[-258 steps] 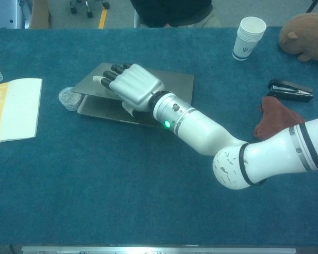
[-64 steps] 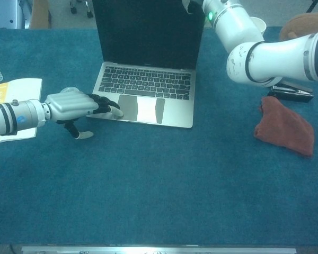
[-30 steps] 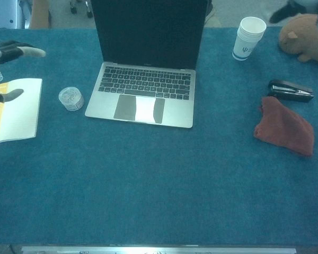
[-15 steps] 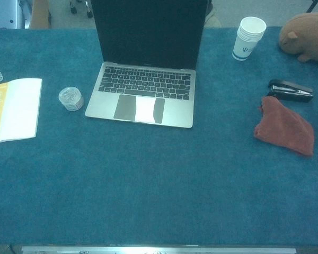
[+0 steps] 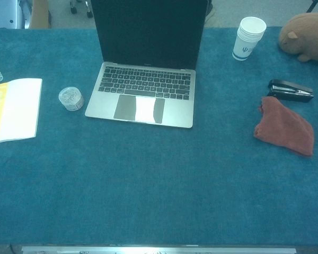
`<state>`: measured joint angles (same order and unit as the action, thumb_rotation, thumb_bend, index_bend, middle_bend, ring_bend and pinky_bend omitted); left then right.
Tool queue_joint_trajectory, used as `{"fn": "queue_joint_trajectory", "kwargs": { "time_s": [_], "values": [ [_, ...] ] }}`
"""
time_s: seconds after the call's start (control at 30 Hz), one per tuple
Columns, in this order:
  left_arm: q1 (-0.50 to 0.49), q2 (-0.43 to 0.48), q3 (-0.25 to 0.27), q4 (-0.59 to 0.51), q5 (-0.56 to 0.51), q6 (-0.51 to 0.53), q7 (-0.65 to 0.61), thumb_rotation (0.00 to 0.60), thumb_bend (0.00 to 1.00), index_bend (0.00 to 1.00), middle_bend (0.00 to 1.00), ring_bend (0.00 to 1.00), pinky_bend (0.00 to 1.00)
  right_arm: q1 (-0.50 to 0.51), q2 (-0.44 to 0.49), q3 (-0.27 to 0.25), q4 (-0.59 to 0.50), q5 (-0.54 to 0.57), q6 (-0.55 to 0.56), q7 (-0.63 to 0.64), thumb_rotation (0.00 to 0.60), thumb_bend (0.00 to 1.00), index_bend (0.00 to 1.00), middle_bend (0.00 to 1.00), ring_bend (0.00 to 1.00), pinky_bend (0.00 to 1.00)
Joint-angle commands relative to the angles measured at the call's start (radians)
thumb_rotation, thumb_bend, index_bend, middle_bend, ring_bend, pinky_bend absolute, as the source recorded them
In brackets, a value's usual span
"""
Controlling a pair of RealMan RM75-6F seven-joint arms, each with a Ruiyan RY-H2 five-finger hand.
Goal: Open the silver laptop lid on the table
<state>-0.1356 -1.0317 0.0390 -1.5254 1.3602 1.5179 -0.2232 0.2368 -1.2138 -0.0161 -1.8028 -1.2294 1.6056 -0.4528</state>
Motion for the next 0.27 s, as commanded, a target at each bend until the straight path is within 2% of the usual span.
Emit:
{"fn": "queue_joint_trajectory", "kwargs": {
  "time_s": [0.03, 0.27],
  "values": [
    [0.008, -0.001, -0.009, 0.006, 0.007, 0.001, -0.009, 0.600, 0.38, 0.10, 0.08, 0.01, 0.07, -0.007, -0.001, 0.007, -0.002, -0.006, -0.006, -0.004, 0.600, 0.41, 0.00, 0.10, 0.06, 0.15],
    [0.024, 0.002, -0.032, 0.013, 0.004, -0.007, -0.024, 0.600, 0.38, 0.10, 0.08, 0.01, 0.07, -0.029, 0.007, 0.024, -0.011, -0.009, -0.022, 0.005, 0.600, 0.41, 0.00, 0.10, 0.06, 0.15]
  ]
}}
